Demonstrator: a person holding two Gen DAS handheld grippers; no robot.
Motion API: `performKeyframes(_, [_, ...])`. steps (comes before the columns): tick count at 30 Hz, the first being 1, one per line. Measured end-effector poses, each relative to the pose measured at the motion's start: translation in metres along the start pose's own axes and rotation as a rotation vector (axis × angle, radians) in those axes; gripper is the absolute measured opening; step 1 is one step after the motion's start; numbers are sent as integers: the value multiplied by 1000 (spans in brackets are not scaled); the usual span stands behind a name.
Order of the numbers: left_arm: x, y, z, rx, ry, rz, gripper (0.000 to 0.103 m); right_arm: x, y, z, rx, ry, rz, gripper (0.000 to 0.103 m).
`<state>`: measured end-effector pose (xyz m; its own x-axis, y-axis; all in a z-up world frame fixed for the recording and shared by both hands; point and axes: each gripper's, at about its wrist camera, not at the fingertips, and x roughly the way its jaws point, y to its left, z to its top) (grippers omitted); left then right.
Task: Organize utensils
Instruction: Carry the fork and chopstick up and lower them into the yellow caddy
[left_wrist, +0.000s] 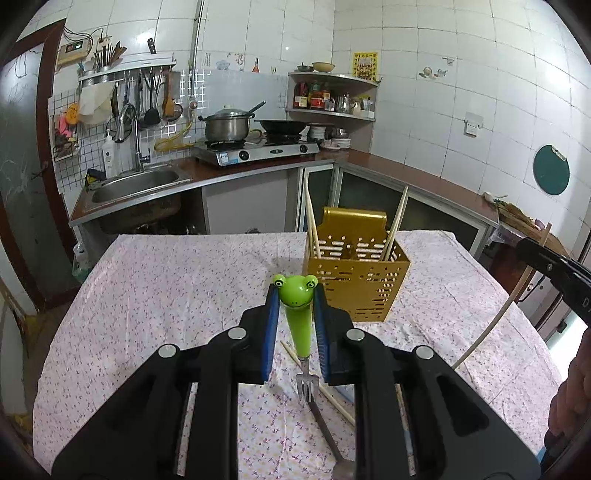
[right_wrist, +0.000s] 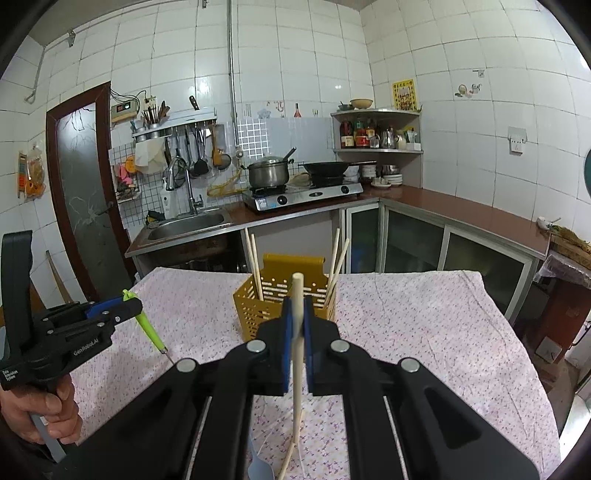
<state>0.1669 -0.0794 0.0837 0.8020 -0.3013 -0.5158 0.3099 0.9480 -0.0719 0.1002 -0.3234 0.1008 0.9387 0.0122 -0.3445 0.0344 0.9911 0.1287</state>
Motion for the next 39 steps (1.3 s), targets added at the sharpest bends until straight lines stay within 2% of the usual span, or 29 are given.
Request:
performKeyframes(25, [-8,-3,57,16,-73,-33,17,-17,-2,54,-52,-98,-15,6])
performKeyframes(39, [7,-14,88,36,-91,-51,17,-5,4,89,-78,-137,-15,6])
